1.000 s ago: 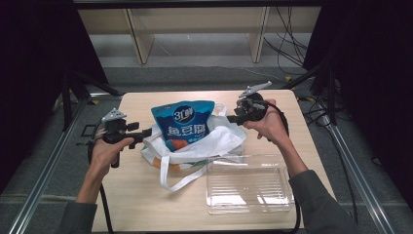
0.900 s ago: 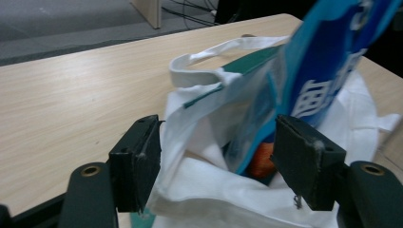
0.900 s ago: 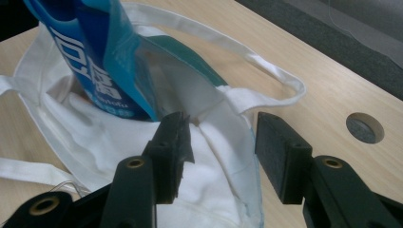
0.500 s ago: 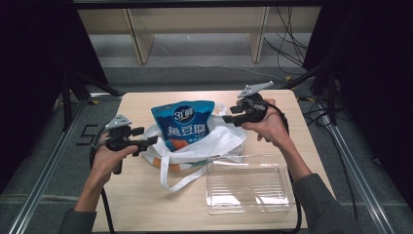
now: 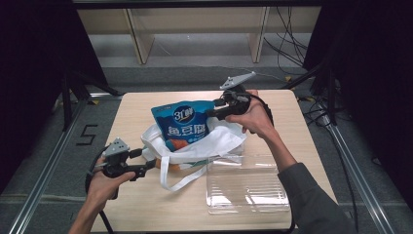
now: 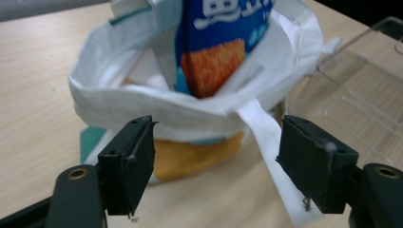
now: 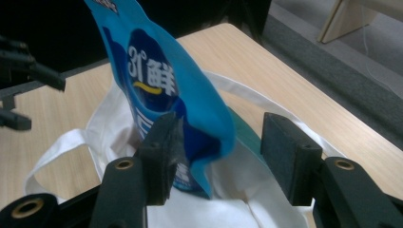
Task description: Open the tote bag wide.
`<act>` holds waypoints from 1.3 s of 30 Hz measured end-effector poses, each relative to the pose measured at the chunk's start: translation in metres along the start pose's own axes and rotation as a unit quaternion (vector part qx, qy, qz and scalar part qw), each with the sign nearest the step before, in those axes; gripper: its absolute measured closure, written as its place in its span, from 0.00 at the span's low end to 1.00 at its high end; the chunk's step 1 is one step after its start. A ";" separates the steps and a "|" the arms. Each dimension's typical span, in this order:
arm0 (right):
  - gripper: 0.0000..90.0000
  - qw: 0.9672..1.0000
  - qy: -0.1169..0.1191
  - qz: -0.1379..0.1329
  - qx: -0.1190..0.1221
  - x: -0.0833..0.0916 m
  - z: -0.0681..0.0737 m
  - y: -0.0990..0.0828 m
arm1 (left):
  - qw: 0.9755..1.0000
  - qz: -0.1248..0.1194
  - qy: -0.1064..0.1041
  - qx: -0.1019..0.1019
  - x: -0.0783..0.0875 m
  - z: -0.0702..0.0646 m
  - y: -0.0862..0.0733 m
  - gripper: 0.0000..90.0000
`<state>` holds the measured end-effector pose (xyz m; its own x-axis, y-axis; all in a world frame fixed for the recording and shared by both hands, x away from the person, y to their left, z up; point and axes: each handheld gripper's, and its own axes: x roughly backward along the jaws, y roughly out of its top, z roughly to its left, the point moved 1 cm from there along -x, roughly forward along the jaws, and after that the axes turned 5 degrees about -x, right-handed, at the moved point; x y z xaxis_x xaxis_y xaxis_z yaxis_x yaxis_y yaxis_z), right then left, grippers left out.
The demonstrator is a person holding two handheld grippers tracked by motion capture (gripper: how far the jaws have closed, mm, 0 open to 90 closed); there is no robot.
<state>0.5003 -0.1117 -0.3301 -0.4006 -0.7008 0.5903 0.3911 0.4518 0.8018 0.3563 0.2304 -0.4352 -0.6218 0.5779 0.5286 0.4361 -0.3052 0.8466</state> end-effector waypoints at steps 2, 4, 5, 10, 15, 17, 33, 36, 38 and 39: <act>0.54 1.000 0.004 -0.003 -0.004 -0.004 0.004 0.003 | 1.000 0.002 0.006 0.002 0.002 -0.005 -0.010 0.30; 0.54 1.000 0.006 0.000 0.002 -0.005 0.004 0.005 | 1.000 0.004 0.005 0.004 0.003 -0.007 -0.015 0.30; 0.54 1.000 0.009 0.003 0.007 -0.007 0.005 0.006 | 1.000 0.004 0.006 0.004 0.003 -0.008 -0.018 0.30; 0.56 1.000 0.011 0.001 0.007 -0.015 0.007 0.009 | 1.000 0.008 0.018 0.007 0.006 -0.015 -0.037 0.29; 0.57 1.000 0.016 0.011 0.006 -0.020 0.007 0.012 | 1.000 0.009 0.014 0.014 0.008 -0.022 -0.049 0.28; 0.59 1.000 0.016 0.010 0.006 -0.022 0.007 0.013 | 1.000 0.011 0.010 0.005 0.008 -0.023 -0.051 0.28; 0.80 0.998 0.052 0.013 0.013 -0.028 0.000 0.014 | 1.000 0.025 -0.004 0.003 -0.003 -0.031 -0.063 0.28; 0.86 0.998 0.060 0.004 0.027 -0.029 -0.003 0.014 | 0.999 0.032 -0.007 0.001 -0.003 -0.031 -0.063 0.28; 0.88 0.998 0.062 0.004 0.032 -0.029 -0.003 0.013 | 1.000 0.030 -0.006 0.003 -0.003 -0.032 -0.063 0.29; 0.89 0.997 0.066 0.006 0.032 -0.029 -0.004 0.013 | 1.000 0.030 -0.007 0.003 -0.003 -0.032 -0.063 0.29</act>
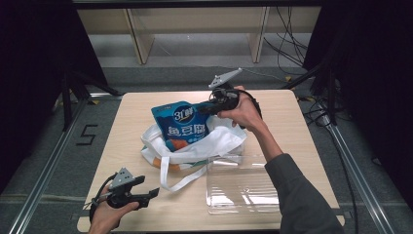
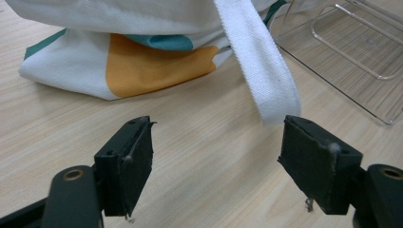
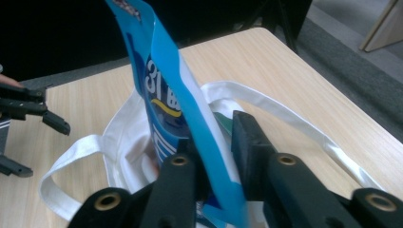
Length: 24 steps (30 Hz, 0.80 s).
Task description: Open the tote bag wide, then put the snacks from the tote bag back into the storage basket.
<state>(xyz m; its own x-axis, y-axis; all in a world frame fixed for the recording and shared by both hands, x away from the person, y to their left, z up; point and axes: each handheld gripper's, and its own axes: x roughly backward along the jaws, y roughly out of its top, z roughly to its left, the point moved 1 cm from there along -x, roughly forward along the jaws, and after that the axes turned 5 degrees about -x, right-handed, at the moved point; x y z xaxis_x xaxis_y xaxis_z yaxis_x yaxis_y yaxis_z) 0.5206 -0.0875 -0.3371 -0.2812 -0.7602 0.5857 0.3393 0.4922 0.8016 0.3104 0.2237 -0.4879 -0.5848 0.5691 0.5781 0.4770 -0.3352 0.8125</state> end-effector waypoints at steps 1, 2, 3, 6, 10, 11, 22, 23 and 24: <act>0.90 1.000 0.004 0.005 0.004 0.001 -0.001 0.000 | 1.000 -0.001 0.000 0.001 0.000 0.000 0.000 0.29; 0.92 1.000 0.009 0.003 0.007 0.001 -0.002 0.000 | 1.000 0.000 0.000 0.000 0.000 0.000 0.000 0.29; 0.94 1.000 0.012 0.004 0.009 0.001 -0.003 0.000 | 1.000 0.001 0.000 -0.002 0.000 0.000 0.000 0.29; 0.97 1.000 0.017 0.002 0.017 0.001 -0.004 0.000 | 1.000 0.001 -0.003 0.001 -0.001 0.000 -0.001 0.29; 0.98 1.000 0.026 0.008 0.003 0.001 -0.003 0.000 | 1.000 0.000 -0.001 0.007 -0.001 0.001 -0.003 0.30; 0.99 0.999 0.028 0.009 0.013 0.001 -0.004 0.000 | 1.000 -0.001 -0.001 0.008 -0.001 0.001 -0.003 0.30; 1.00 0.999 0.032 0.017 0.028 0.002 0.002 0.003 | 1.000 0.007 0.003 0.000 -0.005 0.002 -0.009 0.30; 1.00 0.999 0.035 0.012 0.035 0.001 0.004 0.005 | 1.000 0.008 0.003 0.003 -0.005 0.001 -0.009 0.30; 1.00 0.999 0.035 0.012 0.035 0.001 0.004 0.005 | 1.000 0.005 0.002 0.009 -0.006 0.001 -0.009 0.30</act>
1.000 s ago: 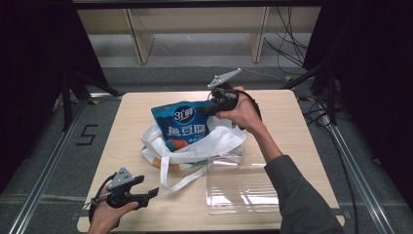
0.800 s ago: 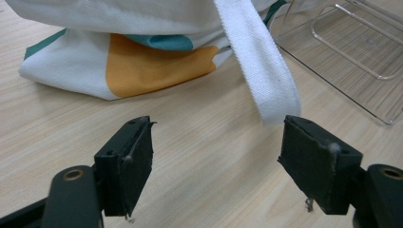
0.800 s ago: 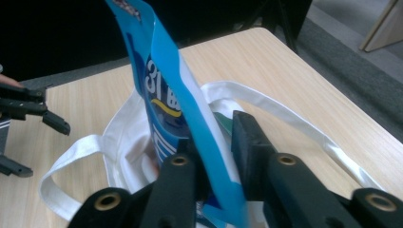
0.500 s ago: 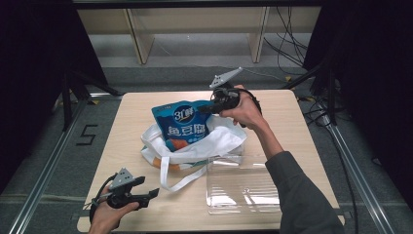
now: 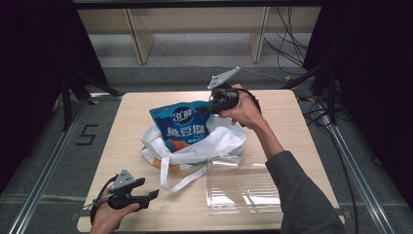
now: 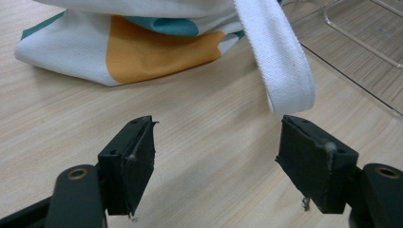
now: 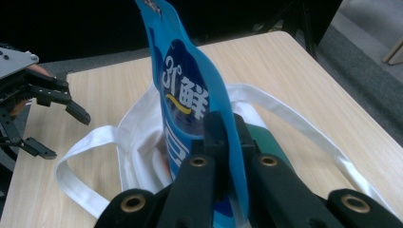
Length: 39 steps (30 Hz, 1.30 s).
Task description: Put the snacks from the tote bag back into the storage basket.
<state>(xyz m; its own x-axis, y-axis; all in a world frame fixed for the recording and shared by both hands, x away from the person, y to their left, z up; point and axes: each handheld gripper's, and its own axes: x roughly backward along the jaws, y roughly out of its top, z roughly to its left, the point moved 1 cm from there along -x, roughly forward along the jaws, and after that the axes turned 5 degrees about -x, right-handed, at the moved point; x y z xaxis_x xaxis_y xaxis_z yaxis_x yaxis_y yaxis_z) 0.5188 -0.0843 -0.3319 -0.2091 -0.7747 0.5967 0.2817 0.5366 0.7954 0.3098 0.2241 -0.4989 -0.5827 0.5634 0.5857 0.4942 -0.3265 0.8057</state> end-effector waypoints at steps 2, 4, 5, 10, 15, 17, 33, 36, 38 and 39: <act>1.00 1.000 0.001 0.005 0.006 0.000 0.001 0.003 | 1.000 0.004 0.001 -0.006 0.000 0.001 0.000 0.31; 1.00 1.000 0.009 0.003 0.008 0.000 0.003 0.005 | 1.000 0.007 0.002 -0.006 0.000 0.002 -0.001 0.31; 1.00 1.000 0.009 0.004 0.014 0.000 0.004 0.008 | 1.000 0.019 0.002 -0.018 0.003 0.003 -0.001 0.31; 1.00 1.000 0.011 0.000 0.015 -0.001 0.008 0.014 | 1.000 0.005 0.010 -0.008 0.002 0.000 -0.002 0.31; 1.00 0.999 0.017 -0.007 0.031 -0.004 0.019 0.026 | 1.000 0.005 0.008 -0.002 0.002 0.001 -0.006 0.31; 1.00 0.999 0.012 -0.007 0.030 -0.003 0.023 0.031 | 1.000 0.019 0.006 -0.024 0.004 0.003 -0.006 0.31; 1.00 0.997 0.008 -0.049 0.057 0.022 0.030 0.059 | 1.000 0.017 0.011 -0.014 -0.001 0.004 -0.009 0.31; 1.00 0.997 0.012 -0.052 0.052 0.026 0.030 0.062 | 1.000 0.011 0.007 -0.006 -0.001 0.002 -0.009 0.31; 1.00 0.997 0.008 -0.061 0.055 0.030 0.030 0.066 | 1.000 0.012 0.010 -0.009 -0.001 0.003 -0.009 0.31; 1.00 0.996 0.006 -0.070 0.054 0.034 0.030 0.070 | 1.000 0.020 0.011 -0.012 0.000 0.004 -0.009 0.31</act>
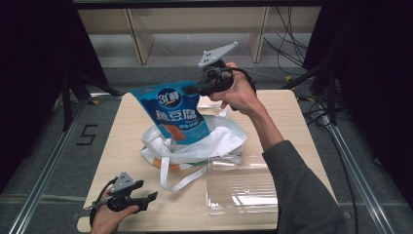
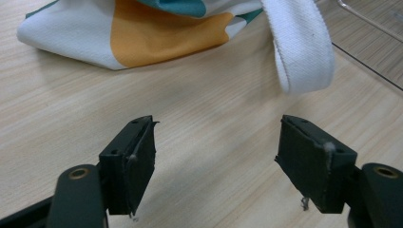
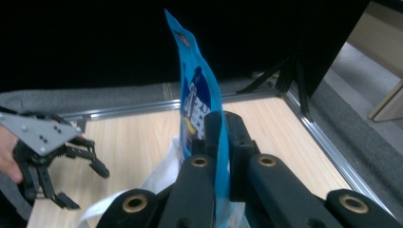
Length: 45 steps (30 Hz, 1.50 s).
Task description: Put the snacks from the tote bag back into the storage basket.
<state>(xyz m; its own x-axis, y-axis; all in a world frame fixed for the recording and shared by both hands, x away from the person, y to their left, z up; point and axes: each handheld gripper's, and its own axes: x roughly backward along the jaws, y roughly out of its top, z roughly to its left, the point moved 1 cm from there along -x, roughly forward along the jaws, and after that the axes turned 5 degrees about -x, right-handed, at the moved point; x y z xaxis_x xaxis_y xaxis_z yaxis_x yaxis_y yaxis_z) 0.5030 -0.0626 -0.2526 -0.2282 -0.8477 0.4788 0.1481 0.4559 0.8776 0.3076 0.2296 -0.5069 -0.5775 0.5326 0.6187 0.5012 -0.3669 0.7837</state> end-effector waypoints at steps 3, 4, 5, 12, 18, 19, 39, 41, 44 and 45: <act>1.00 1.000 -0.003 -0.003 0.000 0.003 0.001 0.004 | 1.000 -0.010 -0.002 0.007 -0.001 -0.002 0.000 0.31; 1.00 1.000 -0.004 0.000 0.001 0.005 0.001 0.005 | 1.000 -0.008 -0.003 0.006 -0.001 -0.002 0.000 0.31; 1.00 1.000 -0.008 0.001 0.004 0.007 0.001 0.007 | 1.000 -0.008 -0.004 0.005 -0.001 -0.001 0.000 0.31; 1.00 1.000 -0.011 0.002 -0.001 0.027 0.003 0.009 | 1.000 -0.002 -0.003 0.001 -0.001 0.000 -0.001 0.31; 1.00 1.000 -0.026 -0.001 0.004 0.053 0.010 0.006 | 1.000 0.000 -0.004 0.001 -0.002 -0.001 -0.001 0.31; 1.00 1.000 -0.027 -0.001 0.006 0.057 0.011 0.006 | 1.000 0.005 -0.003 -0.006 -0.001 -0.001 -0.001 0.31; 1.00 0.998 -0.056 -0.016 -0.011 0.130 0.012 -0.035 | 1.000 -0.003 -0.004 0.014 -0.002 0.000 -0.001 0.31; 1.00 0.998 -0.063 -0.016 -0.007 0.137 0.012 -0.039 | 1.000 0.012 -0.005 -0.001 0.000 0.003 -0.001 0.31; 1.00 0.998 -0.064 -0.021 -0.015 0.150 0.013 -0.049 | 1.000 0.010 -0.005 0.003 0.000 0.003 -0.002 0.31; 1.00 0.998 -0.064 -0.021 -0.015 0.150 0.013 -0.049 | 1.000 0.005 -0.004 0.000 -0.001 0.003 -0.002 0.31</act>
<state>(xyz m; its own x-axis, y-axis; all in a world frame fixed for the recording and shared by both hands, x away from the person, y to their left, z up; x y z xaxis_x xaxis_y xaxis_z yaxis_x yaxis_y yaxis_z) 0.4493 -0.2084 -0.2237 -0.3558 -0.8231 0.4426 0.1651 0.4108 0.8966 0.3091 0.2326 -0.5096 -0.5674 0.5345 0.6263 0.5072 -0.3724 0.7773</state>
